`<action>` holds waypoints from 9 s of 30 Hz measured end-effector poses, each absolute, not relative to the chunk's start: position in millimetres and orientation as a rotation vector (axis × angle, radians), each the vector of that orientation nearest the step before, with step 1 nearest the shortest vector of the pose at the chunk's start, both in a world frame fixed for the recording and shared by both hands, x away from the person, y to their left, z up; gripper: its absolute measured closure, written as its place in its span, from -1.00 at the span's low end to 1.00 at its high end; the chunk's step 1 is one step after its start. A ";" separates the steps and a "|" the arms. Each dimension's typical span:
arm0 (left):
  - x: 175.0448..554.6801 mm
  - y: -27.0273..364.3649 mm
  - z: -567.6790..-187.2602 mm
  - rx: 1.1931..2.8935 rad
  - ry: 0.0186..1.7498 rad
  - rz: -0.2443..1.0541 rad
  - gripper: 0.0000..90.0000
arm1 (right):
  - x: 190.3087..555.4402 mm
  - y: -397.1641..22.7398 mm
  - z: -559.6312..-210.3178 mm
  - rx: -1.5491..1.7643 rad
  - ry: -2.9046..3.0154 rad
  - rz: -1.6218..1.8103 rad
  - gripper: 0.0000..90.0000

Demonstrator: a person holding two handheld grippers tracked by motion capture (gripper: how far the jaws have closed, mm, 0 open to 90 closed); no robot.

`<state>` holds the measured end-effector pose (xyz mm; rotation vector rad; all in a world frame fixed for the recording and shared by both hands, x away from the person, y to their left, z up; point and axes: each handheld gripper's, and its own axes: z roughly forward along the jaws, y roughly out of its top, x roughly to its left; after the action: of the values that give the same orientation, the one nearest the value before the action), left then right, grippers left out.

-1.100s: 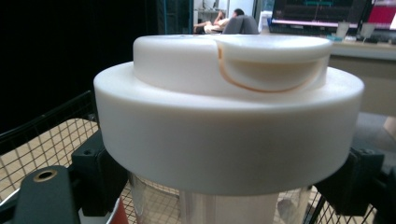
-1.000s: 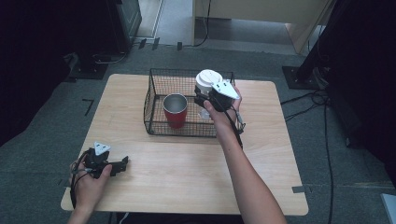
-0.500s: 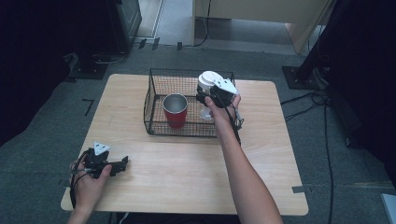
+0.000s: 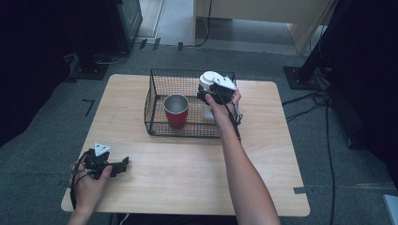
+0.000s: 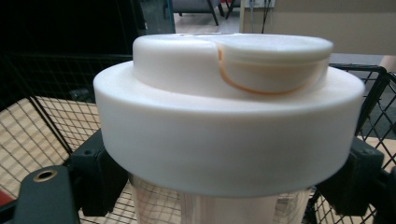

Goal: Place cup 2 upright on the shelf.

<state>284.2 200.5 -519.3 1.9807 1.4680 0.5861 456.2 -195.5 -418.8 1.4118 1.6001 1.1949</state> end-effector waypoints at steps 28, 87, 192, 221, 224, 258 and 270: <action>284.2 199.7 -519.3 1.988 1.470 0.592 -1.00 | 456.5 -183.1 -425.8 1.346 1.685 1.080 -0.67; 284.2 199.6 -519.3 1.989 1.470 0.593 -1.00 | 465.2 -189.5 -436.7 1.377 1.714 1.029 -0.63; 284.3 199.1 -519.4 1.989 1.471 0.596 -1.00 | 368.3 -235.9 -378.5 1.215 1.657 1.284 -1.00; 284.3 199.1 -519.4 1.989 1.471 0.596 -1.00 | 314.8 -270.3 -409.3 1.257 1.636 1.318 -1.00; 284.3 199.1 -519.4 1.989 1.471 0.596 -1.00 | 310.5 -277.6 -413.5 1.268 1.632 1.314 -1.00; 284.2 199.2 -519.4 1.991 1.470 0.596 -1.00 | 265.2 -371.3 -489.2 1.475 1.585 1.144 -1.00; 284.3 199.3 -519.4 1.993 1.468 0.597 -1.00 | 245.5 -397.6 -510.0 1.550 1.576 1.066 -1.00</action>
<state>284.3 199.3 -519.4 1.9928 1.4679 0.5969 245.5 -397.6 -510.0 1.5500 1.5762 1.0656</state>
